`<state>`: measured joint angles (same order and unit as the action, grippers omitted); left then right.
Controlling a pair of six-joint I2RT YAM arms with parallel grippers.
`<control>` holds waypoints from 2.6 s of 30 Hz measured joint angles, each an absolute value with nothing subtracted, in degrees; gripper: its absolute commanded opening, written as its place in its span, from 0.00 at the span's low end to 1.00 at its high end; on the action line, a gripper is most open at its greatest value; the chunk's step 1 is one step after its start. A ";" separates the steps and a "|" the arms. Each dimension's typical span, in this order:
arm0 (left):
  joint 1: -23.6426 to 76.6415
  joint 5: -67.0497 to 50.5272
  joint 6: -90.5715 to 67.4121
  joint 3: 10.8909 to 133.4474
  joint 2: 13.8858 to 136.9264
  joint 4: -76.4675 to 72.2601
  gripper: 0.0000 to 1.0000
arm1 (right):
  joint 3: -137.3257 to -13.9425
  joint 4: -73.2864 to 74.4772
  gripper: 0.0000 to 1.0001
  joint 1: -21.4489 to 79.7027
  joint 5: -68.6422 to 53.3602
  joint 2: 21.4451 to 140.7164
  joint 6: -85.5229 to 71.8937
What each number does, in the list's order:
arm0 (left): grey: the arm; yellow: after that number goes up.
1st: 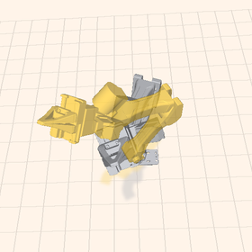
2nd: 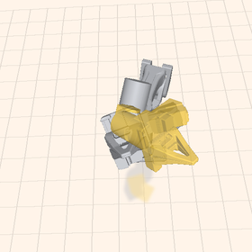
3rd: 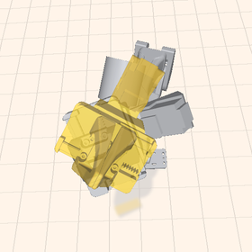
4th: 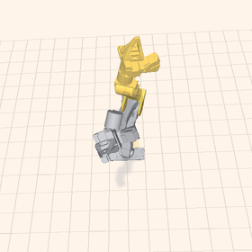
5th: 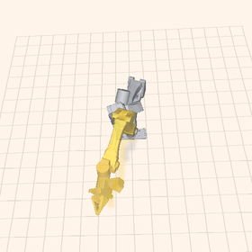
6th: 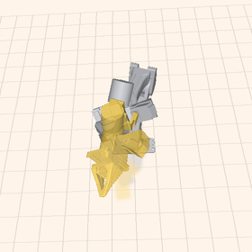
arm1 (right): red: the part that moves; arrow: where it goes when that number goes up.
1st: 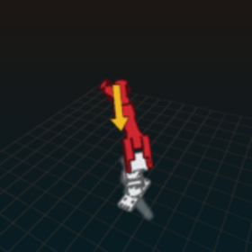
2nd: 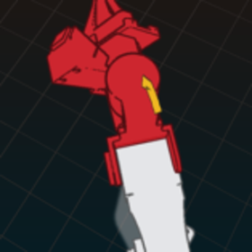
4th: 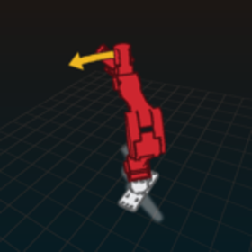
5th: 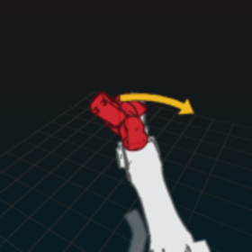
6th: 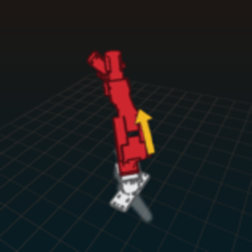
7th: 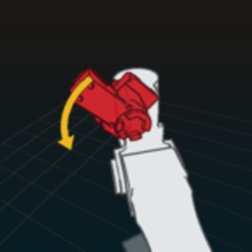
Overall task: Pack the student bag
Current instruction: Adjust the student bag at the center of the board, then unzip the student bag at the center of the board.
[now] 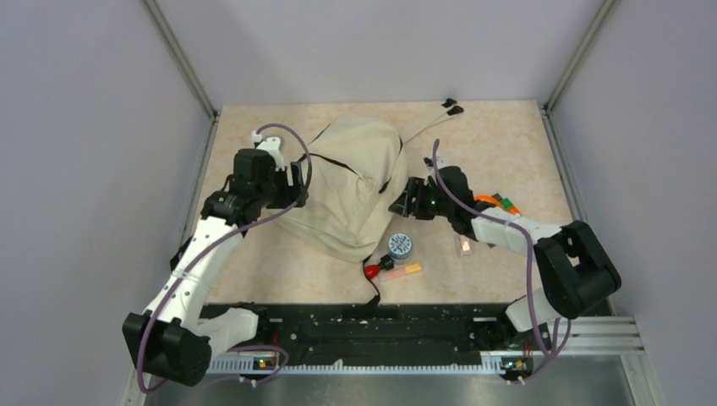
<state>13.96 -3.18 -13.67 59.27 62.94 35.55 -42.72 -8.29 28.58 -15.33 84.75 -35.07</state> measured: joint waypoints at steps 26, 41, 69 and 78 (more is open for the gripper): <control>13.93 1.96 -11.94 58.37 66.30 35.55 0.78 | -45.89 -15.99 0.00 30.13 -18.74 96.33 -37.19; 13.89 -2.22 -11.94 58.37 67.96 35.48 0.77 | -59.64 -4.27 0.00 18.50 -10.28 100.31 -23.81; 13.15 -1.85 -13.45 57.63 63.05 33.43 0.77 | -66.63 2.74 0.67 23.44 -6.04 82.70 -18.76; 13.15 -0.47 -13.80 56.97 60.36 33.15 0.77 | -78.59 5.93 0.63 38.00 -6.20 98.26 -21.26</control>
